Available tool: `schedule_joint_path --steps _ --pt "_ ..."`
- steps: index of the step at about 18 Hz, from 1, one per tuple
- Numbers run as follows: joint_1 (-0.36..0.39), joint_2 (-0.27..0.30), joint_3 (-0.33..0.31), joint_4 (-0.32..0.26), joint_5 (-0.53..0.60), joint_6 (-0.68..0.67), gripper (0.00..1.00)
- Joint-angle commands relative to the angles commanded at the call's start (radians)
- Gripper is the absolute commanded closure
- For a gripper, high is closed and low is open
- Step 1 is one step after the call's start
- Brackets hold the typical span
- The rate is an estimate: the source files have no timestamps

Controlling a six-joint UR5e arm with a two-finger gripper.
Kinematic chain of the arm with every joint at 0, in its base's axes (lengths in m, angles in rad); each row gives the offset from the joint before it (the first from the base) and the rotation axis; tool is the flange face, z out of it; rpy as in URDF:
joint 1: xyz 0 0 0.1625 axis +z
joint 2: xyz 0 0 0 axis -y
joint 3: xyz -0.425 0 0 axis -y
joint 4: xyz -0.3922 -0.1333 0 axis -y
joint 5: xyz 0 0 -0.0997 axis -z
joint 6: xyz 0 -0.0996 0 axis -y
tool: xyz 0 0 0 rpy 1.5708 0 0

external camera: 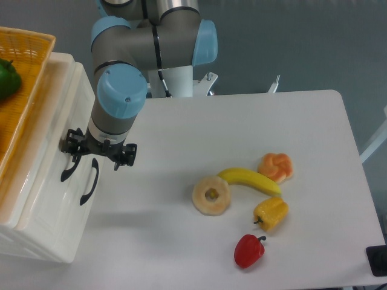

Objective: Slide the top white drawer open
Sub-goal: 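Pull the handle outward from the cabinet, sliding the drawer open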

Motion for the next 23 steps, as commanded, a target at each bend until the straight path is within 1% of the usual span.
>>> schedule_joint_path --steps 14,23 --pt "0.003 0.002 0.006 0.006 0.031 0.005 0.00" --pt "0.026 0.000 0.014 0.011 0.031 0.008 0.00"
